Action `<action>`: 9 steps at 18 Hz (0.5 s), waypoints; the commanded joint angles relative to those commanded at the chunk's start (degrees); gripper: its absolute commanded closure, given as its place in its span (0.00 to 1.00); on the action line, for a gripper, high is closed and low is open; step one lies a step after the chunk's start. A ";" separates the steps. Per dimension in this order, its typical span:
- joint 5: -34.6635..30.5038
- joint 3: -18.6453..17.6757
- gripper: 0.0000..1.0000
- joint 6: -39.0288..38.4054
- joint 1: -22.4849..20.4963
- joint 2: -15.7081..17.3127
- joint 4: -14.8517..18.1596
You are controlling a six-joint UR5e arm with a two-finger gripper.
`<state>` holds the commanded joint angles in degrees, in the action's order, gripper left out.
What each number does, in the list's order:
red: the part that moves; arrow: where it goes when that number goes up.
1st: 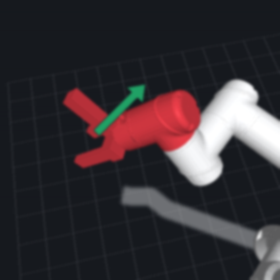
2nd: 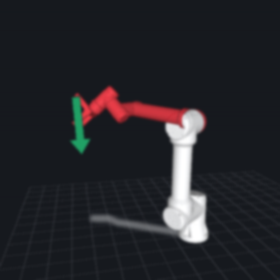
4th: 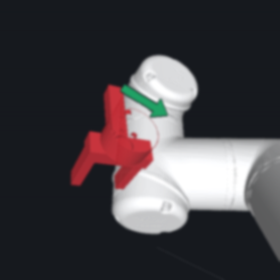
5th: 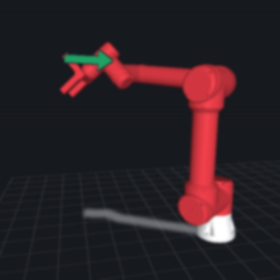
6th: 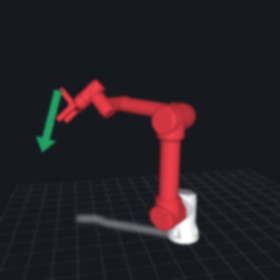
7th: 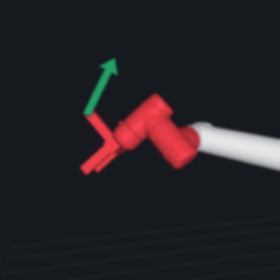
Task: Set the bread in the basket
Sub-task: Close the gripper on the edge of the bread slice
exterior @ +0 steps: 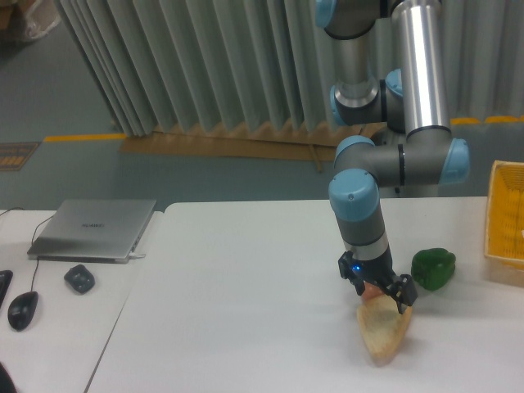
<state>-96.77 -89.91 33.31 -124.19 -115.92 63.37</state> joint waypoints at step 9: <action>0.09 0.00 0.54 0.17 -0.09 0.26 0.35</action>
<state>-96.68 -89.91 33.49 -124.28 -115.67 63.72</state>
